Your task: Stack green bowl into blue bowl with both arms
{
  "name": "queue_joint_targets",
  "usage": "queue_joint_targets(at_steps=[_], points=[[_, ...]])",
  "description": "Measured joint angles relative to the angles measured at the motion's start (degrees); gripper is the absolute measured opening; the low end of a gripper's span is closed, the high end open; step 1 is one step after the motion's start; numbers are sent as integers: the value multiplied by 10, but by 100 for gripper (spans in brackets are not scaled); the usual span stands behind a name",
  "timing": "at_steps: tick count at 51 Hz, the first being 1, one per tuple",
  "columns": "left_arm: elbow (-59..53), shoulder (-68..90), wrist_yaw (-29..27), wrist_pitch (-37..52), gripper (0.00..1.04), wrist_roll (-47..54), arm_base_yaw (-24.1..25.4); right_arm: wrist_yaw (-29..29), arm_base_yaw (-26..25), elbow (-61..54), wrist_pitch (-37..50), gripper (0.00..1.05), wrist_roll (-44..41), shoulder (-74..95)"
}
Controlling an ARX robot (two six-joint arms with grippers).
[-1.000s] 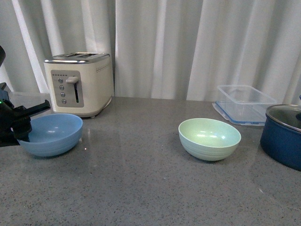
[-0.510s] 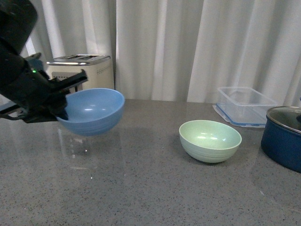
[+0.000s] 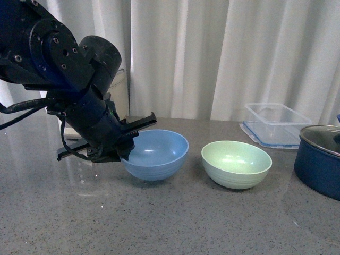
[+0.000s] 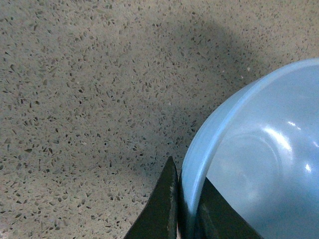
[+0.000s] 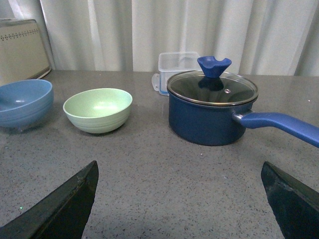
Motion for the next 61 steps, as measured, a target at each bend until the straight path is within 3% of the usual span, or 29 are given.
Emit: queue_joint_targets(at_steps=[15,26,30,39,45,56,61], points=[[14,16,-5,-13,4,-1,-10,0,0,0,0,95,0,0],[9,3,19,2,44,10,-13,0,0,0,0,95,0,0],[-36,-46,17,69,62,46,-13,0,0,0,0,95,0,0],[-174,-188,-14,286,87,135,-6,0,0,0,0,95,0,0],[-269,-269,-102,442,70,219,3,0,0,0,0,95,0,0],[-474,-354,-79,554,36,273,39,0,0,0,0,95,0,0],[-579,-396,-61,590,13,279,60,0,0,0,0,95,0,0]])
